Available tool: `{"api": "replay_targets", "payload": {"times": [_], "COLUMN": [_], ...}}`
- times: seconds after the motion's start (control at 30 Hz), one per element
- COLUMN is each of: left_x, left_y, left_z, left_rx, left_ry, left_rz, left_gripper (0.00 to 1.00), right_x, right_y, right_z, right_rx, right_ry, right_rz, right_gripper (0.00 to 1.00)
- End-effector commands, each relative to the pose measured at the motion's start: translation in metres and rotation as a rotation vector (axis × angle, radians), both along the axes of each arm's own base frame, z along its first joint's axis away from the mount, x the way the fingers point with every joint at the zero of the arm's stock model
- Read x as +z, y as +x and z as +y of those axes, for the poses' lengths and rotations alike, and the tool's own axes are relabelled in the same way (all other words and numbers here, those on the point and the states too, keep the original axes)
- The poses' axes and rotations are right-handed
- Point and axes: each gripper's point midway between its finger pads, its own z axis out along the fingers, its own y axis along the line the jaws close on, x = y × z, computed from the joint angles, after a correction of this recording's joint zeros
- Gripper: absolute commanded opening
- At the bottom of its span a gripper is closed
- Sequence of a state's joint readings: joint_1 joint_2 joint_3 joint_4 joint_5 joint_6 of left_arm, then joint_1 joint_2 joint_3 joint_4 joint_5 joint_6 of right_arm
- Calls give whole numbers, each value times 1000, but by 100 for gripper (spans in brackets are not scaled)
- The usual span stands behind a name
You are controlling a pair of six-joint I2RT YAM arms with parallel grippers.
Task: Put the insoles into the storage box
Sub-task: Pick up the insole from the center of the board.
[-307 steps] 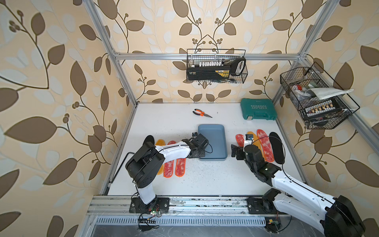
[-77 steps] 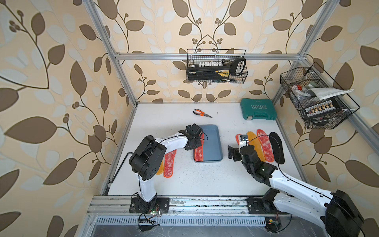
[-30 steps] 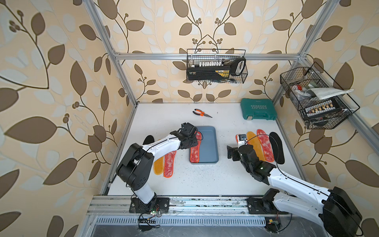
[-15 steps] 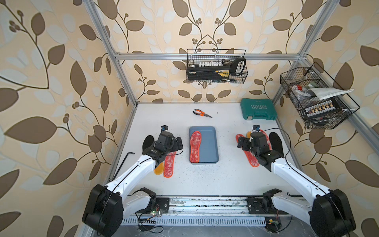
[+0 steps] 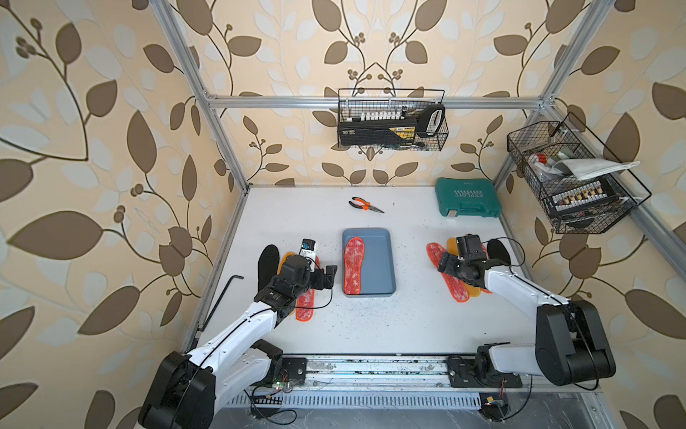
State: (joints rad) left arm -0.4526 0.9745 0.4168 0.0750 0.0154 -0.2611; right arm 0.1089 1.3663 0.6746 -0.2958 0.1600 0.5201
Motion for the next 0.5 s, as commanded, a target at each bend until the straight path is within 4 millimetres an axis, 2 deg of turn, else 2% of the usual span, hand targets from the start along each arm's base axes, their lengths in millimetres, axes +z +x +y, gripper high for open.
{"api": "replay_targets", "payload": {"times": [0.0,0.3,0.47], "left_x": [17,24,26], "left_y": [2,1,1], "left_z": [-6,-4,-6], "left_rx": [-32,-26,-28], "left_ry": [-16,-32,-38], "left_rz": [-71,-88,-76], "left_gripper": [99,99,99], "right_x": [-7,-25,-30], "right_y": [-2,-5,-7], "right_z": [10,29,45], "right_rx": [19,52,74], "right_ry": [56,147,162], "right_rz": [25,90,119], "right_gripper": [91,82,81]}}
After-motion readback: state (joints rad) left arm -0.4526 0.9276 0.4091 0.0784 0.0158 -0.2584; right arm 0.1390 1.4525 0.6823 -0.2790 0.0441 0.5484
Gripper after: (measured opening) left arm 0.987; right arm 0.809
